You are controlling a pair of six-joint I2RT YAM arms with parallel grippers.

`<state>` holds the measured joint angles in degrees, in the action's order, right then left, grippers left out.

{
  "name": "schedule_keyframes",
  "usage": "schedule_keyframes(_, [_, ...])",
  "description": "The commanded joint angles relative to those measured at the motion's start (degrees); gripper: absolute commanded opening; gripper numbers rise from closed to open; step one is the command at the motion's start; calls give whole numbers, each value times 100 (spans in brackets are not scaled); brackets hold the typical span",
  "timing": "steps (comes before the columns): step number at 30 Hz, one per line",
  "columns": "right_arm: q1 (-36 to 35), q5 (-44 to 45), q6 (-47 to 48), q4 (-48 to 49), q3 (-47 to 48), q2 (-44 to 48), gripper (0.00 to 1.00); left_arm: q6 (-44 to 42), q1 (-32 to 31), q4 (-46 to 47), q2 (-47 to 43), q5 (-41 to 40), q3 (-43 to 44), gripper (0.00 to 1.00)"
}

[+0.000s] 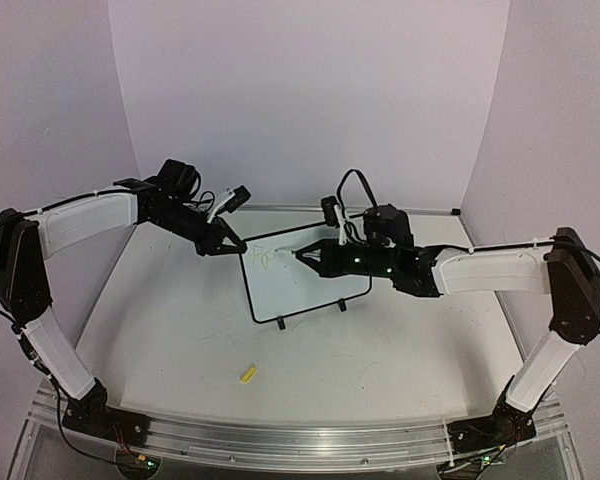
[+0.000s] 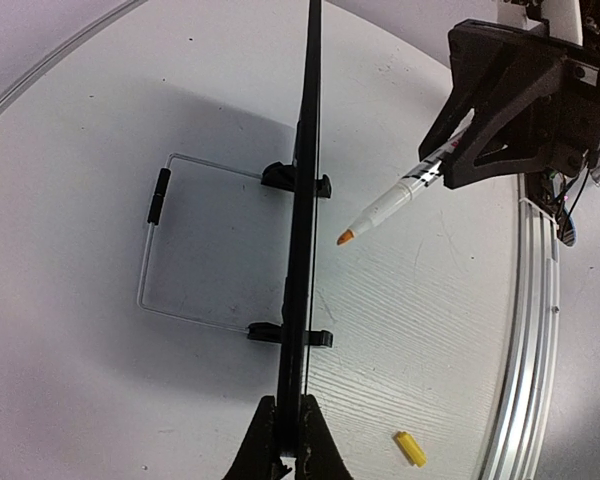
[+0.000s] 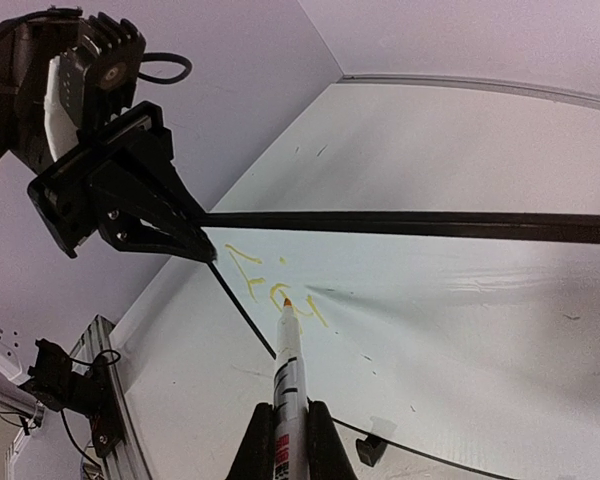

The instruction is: Write a sentence on the whiteboard

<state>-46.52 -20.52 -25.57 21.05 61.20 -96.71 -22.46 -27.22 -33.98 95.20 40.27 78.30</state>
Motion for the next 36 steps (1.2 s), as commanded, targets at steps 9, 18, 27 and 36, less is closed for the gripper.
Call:
schedule_keyframes(9, [12,403,-70,62,187,-83,0,-96,-135,-476,54,-262,-70,0])
schedule_keyframes(18, [14,508,-144,35,245,-152,0,-100,-134,-486,61,-246,-70,0])
schedule_keyframes(27, [14,1133,-263,22,-14,142,0,-93,-134,-478,52,-247,-67,0])
schedule_keyframes(36, [12,1263,-288,5,-126,243,0,-98,-143,-479,61,-235,-67,0])
